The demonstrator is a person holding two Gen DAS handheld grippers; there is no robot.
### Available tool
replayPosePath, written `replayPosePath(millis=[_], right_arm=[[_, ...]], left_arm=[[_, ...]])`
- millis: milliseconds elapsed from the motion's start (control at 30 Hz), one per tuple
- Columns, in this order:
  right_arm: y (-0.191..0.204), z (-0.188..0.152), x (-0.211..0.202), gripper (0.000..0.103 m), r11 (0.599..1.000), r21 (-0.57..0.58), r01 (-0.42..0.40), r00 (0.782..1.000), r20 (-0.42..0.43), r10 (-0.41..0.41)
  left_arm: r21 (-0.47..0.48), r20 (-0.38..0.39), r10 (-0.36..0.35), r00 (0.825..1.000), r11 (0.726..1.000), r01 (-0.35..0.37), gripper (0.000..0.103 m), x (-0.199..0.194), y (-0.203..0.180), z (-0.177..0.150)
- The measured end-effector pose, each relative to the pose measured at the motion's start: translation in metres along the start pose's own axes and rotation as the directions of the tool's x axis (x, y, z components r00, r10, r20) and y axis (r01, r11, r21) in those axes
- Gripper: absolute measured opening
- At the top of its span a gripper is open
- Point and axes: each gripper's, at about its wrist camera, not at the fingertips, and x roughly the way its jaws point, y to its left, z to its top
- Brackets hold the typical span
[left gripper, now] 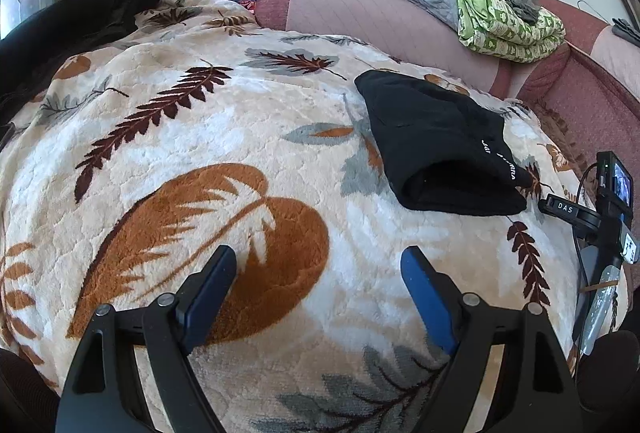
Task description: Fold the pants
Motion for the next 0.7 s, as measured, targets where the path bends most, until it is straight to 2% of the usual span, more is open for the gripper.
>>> replayPosePath(millis=[233,433,600,700], right_arm=[[0.000,0.000,0.000,0.103,1.000,0.000,-0.001,1.000,-0.001,0.001],[0.000,0.000,0.000,0.103,1.000,0.000,-0.002,1.000,-0.002,0.002],[0.000,0.000,0.000,0.103,1.000,-0.001,-0.003,1.000,-0.003,0.003],[0.000,0.000,0.000,0.103,1.000,-0.001,-0.002,1.000,-0.003,0.002]], left_arm=[[0.005,0.031,0.004,0.999,1.000,-0.004,0.084,-0.010,-0.001,0.000],[-0.027,0.045,-0.003,0.999,1.000,0.004,0.084,-0.017,0.007,0.007],[-0.067,0.011,-0.007,1.000,0.998,0.008,0.084,-0.010,0.015,0.008],[-0.057,0.012,-0.004,1.000,0.998,0.005,0.084,-0.010,0.012,0.006]])
